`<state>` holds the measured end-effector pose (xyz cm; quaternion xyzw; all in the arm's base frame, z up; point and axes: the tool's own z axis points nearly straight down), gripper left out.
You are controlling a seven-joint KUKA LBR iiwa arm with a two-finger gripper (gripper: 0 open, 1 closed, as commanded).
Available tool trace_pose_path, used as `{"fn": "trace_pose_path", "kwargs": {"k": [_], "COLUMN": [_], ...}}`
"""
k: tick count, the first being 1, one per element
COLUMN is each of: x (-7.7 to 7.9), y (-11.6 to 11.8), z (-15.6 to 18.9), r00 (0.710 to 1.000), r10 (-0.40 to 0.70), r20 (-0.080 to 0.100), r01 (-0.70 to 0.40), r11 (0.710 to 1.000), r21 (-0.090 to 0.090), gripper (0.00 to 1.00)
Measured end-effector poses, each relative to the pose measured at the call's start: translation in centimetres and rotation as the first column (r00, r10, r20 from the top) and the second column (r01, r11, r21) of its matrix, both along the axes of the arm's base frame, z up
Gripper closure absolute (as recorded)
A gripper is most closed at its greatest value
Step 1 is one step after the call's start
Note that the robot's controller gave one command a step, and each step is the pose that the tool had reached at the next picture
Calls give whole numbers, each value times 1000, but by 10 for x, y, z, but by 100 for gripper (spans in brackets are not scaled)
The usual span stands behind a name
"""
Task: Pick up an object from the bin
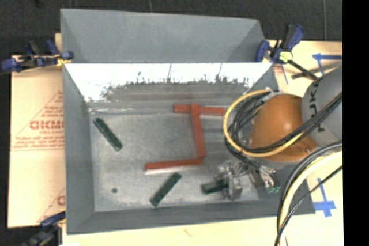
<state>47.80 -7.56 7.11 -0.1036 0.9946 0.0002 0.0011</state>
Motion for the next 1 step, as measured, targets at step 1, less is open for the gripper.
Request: {"fn": "trace_pose_path", "kwargs": {"k": [1], "x": [32], "y": [49], "z": [136], "r00": [999], "r10": [48], "r20": [2], "r01": [-48], "r11": [999], "r21": [-1], "gripper": [100]}}
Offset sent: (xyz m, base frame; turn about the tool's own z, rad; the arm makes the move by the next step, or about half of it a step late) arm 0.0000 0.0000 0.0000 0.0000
